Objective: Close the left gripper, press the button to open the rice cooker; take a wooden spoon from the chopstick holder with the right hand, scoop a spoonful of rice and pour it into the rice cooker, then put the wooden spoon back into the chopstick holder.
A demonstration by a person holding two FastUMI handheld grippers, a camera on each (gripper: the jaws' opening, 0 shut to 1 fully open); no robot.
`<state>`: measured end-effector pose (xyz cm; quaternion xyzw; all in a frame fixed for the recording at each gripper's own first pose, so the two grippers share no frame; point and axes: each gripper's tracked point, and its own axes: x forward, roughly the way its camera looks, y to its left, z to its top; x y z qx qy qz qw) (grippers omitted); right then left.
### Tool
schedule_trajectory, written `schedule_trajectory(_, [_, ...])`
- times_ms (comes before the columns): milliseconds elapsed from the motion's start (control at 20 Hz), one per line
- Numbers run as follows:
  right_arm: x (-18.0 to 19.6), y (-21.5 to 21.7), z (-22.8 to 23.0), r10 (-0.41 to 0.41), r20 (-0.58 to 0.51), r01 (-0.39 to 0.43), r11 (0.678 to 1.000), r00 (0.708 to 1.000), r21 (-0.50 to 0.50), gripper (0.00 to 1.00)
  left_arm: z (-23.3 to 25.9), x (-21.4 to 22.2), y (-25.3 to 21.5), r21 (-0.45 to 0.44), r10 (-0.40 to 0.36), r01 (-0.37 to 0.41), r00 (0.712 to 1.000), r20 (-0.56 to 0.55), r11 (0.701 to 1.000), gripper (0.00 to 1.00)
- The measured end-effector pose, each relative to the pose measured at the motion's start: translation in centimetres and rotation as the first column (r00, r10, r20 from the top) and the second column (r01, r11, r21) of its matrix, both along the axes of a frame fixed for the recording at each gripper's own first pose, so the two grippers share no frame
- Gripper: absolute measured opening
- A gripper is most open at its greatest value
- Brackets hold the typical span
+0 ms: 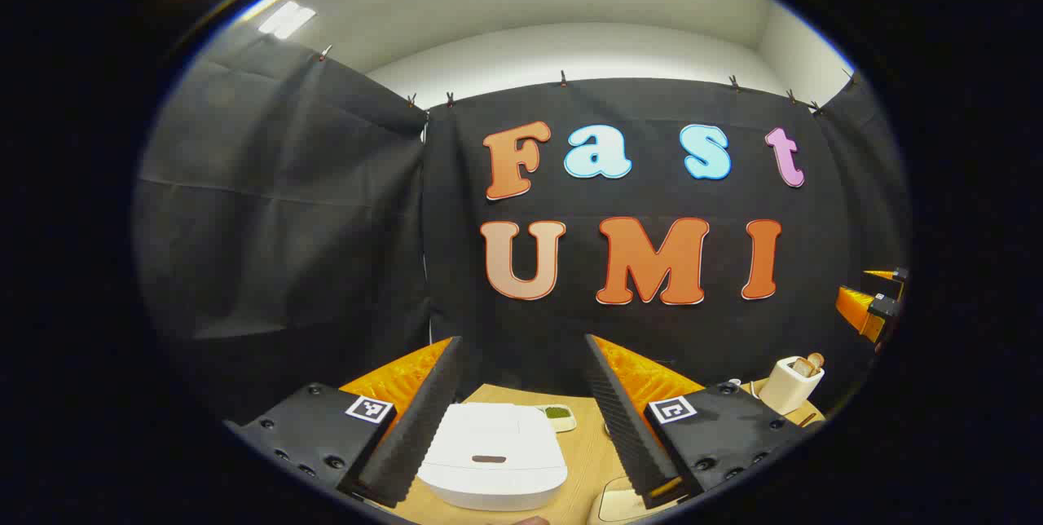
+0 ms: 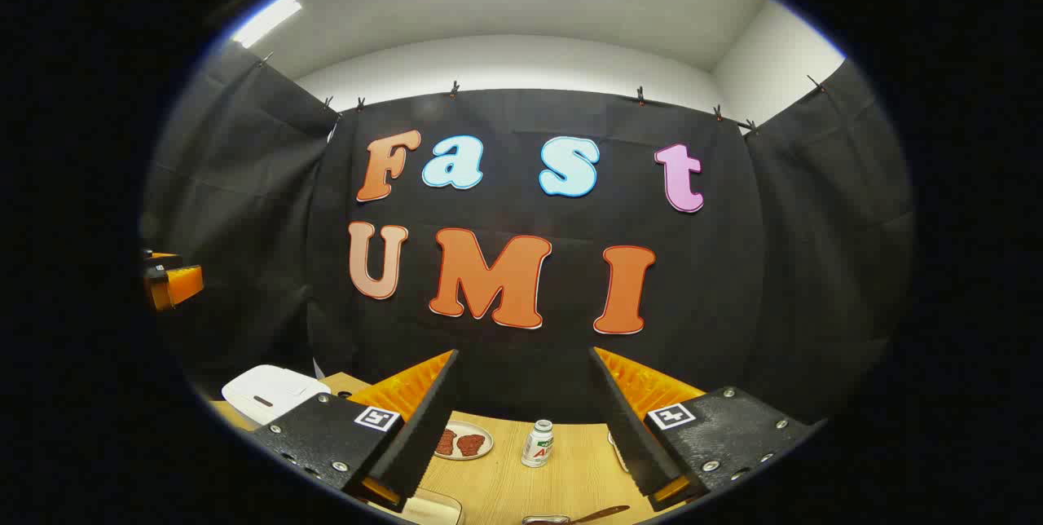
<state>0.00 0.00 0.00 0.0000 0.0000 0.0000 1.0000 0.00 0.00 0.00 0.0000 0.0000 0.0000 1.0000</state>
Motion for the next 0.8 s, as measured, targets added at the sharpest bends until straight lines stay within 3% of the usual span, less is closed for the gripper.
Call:
schedule_trajectory(350, [-0.4,-2.2,0.2,-0.039,0.020,0.039,0.999,0.999,0.008,0.95,0.7,0.4,-1.0,0.021,-0.032,0.032,0.999,0.018,0.999,0.99])
schedule_trajectory(800, [-1.3,-5.8,-0.9,-0.072,0.012,0.072,0.997,0.997,-0.002,0.95,1.3,0.2,-1.7,0.019,-0.012,0.012,1.000,0.018,1.000,0.99])
